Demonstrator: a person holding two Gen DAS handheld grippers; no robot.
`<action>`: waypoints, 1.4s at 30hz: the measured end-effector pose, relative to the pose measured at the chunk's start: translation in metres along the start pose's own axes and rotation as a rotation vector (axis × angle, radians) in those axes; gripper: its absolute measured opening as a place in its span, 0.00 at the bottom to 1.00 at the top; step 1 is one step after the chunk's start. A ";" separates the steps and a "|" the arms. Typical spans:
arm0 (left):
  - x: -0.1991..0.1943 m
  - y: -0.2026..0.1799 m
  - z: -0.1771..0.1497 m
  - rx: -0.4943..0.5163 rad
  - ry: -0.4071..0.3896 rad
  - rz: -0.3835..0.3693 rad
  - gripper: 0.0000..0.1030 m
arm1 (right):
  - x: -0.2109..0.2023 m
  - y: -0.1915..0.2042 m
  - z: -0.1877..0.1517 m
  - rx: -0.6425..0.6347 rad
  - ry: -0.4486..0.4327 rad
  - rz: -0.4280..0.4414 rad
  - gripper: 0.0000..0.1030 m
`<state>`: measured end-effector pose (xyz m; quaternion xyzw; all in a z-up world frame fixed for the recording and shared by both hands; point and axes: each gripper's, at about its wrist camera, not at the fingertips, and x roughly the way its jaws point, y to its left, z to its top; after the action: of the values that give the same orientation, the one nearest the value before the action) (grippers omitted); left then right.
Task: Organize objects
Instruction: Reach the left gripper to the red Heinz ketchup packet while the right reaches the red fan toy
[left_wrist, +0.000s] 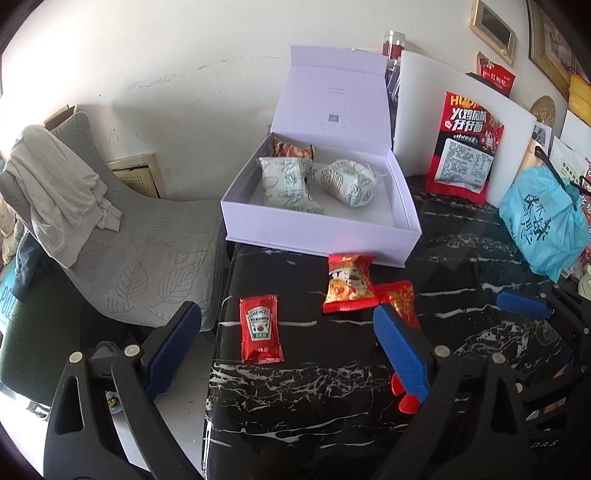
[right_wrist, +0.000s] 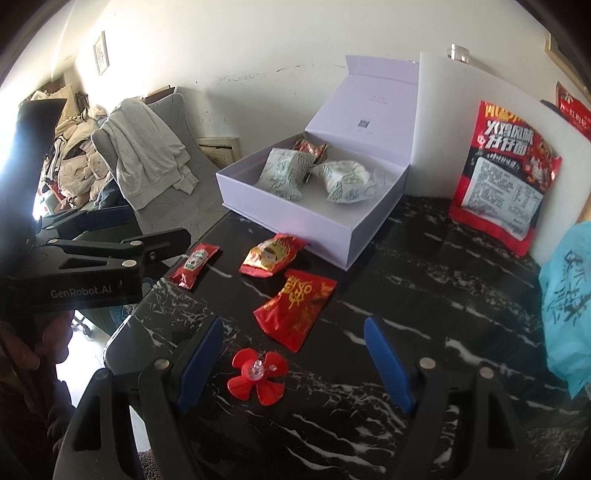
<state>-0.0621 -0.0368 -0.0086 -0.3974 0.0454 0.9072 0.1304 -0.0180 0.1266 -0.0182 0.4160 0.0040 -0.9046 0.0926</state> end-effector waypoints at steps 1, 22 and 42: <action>0.002 0.000 -0.003 0.003 0.001 0.000 0.92 | 0.002 0.001 -0.003 0.001 0.005 0.003 0.77; 0.054 0.017 -0.031 -0.024 0.079 0.028 0.92 | 0.043 0.014 -0.044 0.018 0.078 0.090 0.72; 0.080 0.022 -0.031 -0.050 0.105 0.026 0.52 | 0.053 0.006 -0.046 -0.001 0.084 0.067 0.38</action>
<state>-0.0985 -0.0478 -0.0884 -0.4470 0.0348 0.8875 0.1061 -0.0159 0.1155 -0.0881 0.4537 -0.0057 -0.8826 0.1230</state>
